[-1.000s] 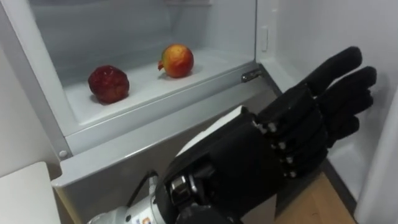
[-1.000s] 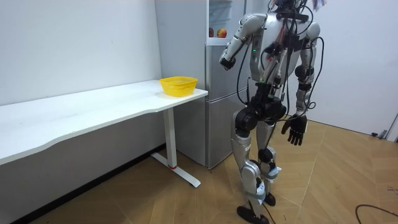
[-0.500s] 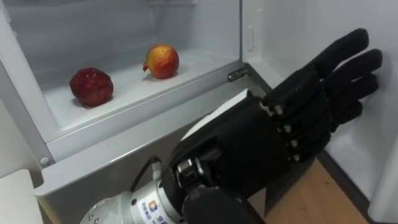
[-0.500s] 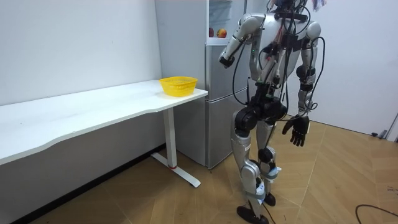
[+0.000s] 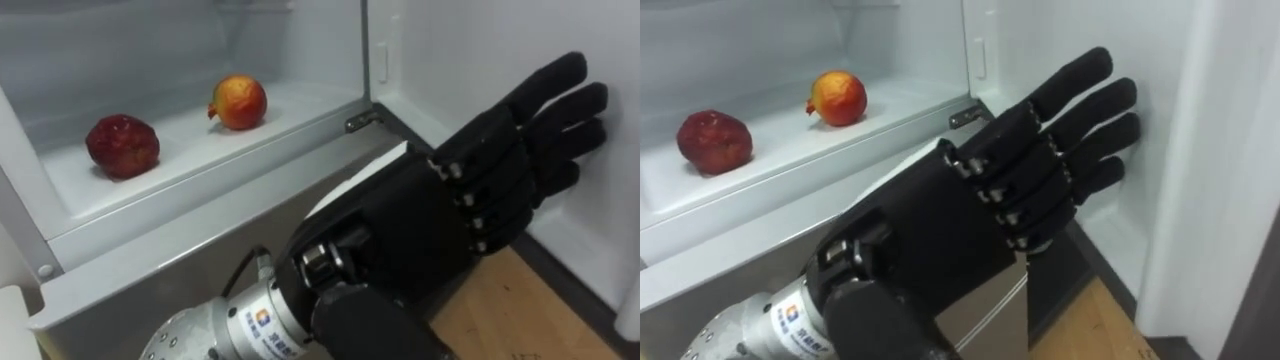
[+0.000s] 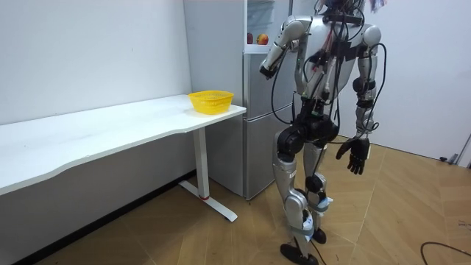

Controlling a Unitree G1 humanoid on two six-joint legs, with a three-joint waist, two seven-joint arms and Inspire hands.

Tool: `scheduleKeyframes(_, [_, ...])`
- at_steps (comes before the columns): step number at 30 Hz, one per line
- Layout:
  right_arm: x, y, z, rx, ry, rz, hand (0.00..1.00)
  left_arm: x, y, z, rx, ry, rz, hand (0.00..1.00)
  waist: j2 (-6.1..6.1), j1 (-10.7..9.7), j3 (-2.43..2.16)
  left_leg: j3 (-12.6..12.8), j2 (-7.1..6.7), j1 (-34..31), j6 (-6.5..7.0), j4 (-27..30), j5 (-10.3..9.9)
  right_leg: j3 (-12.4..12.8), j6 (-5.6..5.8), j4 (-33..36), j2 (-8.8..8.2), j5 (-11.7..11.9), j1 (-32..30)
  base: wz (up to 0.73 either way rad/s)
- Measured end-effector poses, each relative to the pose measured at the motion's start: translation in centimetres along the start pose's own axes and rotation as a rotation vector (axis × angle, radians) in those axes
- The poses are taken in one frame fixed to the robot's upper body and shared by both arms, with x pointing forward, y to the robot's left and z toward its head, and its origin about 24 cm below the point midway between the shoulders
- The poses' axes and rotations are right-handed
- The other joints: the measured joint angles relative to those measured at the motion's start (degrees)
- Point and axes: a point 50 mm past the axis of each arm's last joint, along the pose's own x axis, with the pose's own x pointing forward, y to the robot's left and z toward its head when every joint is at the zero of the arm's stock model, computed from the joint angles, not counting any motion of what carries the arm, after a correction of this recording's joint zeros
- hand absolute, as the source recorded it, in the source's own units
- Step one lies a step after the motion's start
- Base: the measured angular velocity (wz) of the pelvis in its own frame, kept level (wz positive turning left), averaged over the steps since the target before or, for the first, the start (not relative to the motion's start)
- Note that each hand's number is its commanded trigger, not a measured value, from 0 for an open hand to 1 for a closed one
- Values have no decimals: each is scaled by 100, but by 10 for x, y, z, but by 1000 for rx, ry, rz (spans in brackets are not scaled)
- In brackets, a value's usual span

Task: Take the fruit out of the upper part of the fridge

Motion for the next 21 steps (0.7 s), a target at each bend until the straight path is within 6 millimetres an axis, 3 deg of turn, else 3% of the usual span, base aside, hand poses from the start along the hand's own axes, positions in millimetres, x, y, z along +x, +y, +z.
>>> scheduleKeyframes(10, [0, -1, -7, 5, 9, 0, 0, 6, 10, 0, 23, 25, 4, 0, 9, -20, 16, 282, 18, 25, 0, 0, 0, 271, -2, 149, 87, -2, -115, -14])
scheduleKeyframes(21, [0, -2, -11, 12, 18, 0, 0, 5, 16, -6, 50, 63, 44, 0, -28, -27, 40, 297, 18, -20, 0, -2, 0, 310, -7, 247, 106, 1, -259, -3])
